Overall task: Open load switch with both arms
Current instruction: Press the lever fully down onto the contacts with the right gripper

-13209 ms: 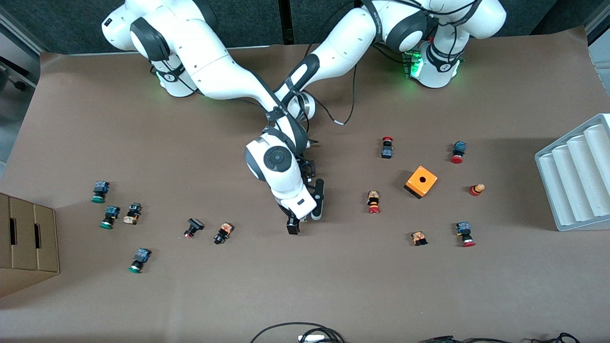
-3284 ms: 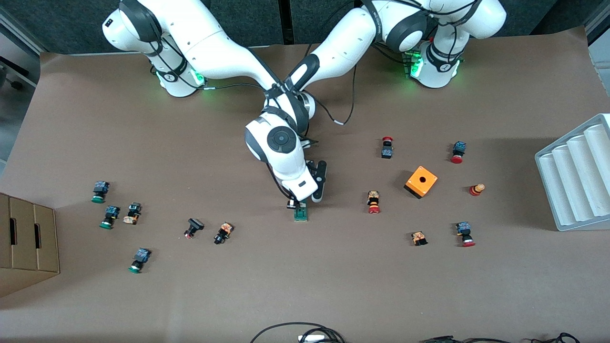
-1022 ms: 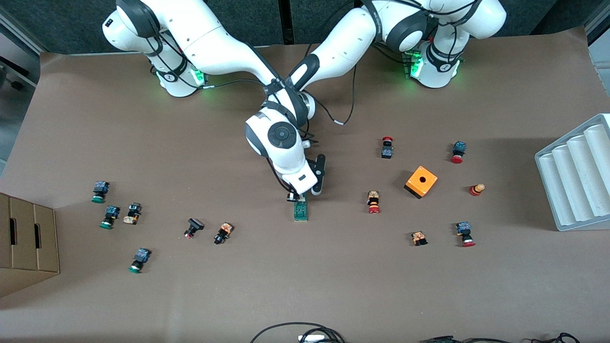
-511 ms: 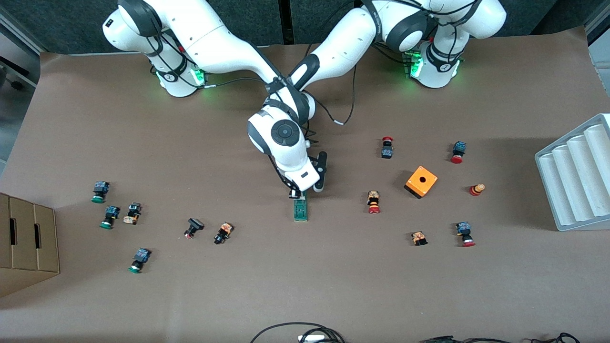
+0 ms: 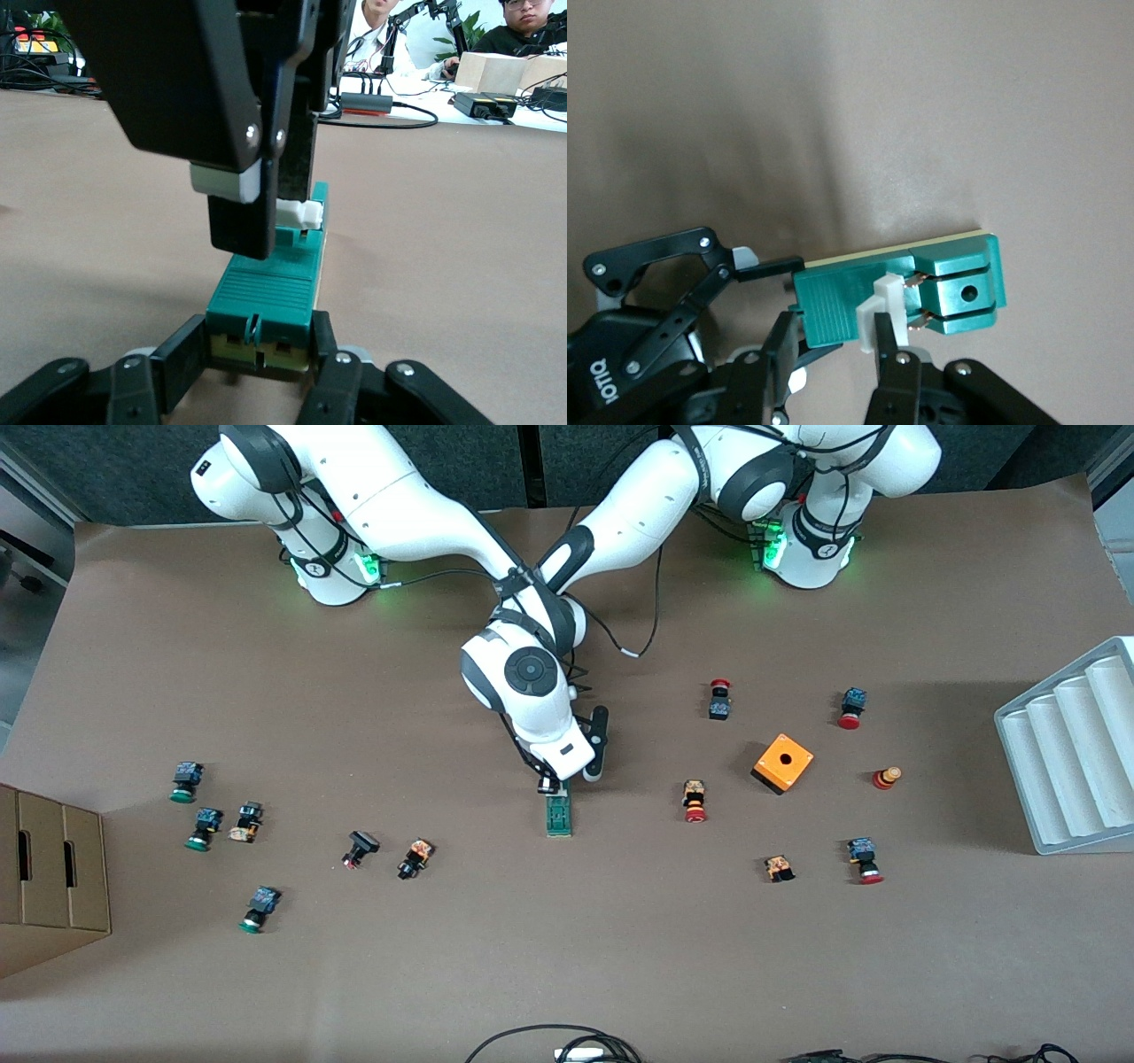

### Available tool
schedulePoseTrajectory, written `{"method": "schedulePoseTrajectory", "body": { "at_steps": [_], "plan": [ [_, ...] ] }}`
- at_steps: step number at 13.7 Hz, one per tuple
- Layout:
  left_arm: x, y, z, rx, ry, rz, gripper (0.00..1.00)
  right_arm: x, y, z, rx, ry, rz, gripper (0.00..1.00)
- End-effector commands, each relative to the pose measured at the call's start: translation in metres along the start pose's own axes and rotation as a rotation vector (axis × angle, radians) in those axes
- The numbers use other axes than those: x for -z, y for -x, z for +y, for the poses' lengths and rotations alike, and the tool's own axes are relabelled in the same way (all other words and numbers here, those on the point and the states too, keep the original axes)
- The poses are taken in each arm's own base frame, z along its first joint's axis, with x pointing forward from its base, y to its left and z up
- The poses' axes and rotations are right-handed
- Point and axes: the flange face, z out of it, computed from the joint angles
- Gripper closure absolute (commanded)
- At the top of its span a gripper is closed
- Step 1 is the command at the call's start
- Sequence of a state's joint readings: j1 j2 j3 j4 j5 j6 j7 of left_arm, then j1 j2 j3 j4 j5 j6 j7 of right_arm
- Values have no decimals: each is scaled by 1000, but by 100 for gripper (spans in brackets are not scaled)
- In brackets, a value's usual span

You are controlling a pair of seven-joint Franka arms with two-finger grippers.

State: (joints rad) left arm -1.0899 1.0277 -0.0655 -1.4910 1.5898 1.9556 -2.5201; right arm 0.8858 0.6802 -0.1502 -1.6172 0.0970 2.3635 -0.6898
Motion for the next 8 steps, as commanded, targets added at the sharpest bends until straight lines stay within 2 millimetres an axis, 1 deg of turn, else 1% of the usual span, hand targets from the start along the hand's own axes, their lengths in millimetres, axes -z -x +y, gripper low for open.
{"method": "schedulePoseTrajectory", "body": {
  "at_steps": [1,4,8],
  "plan": [
    [-3,2,4,-1,16,6,60,-1,2,-11,-7,1,-9,58],
    [-3,2,4,-1,16,6,60,-4,2,-11,-7,3,-8,58],
    [-3,1,4,1,17,7,60,-13,1,-11,-4,11,-2,58]
  ]
}}
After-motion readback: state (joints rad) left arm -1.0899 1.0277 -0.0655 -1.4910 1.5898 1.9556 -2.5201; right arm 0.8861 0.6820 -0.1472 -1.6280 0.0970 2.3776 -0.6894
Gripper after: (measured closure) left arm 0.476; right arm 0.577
